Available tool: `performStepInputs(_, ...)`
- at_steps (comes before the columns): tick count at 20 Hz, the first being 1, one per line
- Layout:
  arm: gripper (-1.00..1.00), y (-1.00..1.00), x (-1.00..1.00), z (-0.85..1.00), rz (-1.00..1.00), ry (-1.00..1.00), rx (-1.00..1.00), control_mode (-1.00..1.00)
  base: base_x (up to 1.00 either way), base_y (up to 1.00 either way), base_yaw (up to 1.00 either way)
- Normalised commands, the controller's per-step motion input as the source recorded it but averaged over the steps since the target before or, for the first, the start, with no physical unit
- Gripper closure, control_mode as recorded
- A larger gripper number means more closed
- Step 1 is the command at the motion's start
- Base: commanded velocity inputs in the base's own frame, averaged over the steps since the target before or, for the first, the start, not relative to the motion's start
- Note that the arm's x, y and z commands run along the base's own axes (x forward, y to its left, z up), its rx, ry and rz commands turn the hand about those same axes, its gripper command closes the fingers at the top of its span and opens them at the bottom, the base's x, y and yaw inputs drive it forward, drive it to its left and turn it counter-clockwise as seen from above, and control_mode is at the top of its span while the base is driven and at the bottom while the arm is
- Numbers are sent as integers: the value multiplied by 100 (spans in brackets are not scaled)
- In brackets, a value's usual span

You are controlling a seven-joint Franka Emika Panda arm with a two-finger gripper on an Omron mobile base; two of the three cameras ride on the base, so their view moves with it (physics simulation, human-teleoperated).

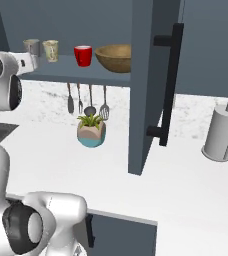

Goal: Gather all objects into one cabinet and sort the glasses and bowls to opposite sides.

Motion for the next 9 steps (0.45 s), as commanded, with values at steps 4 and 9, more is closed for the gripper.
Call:
performStepInputs(4,-100,1,-100,-42,-10,13,-7,-100,0,0,0)
performStepInputs(9,-100,0,-100,-32,-11,11,-4,-100,0,0,0)
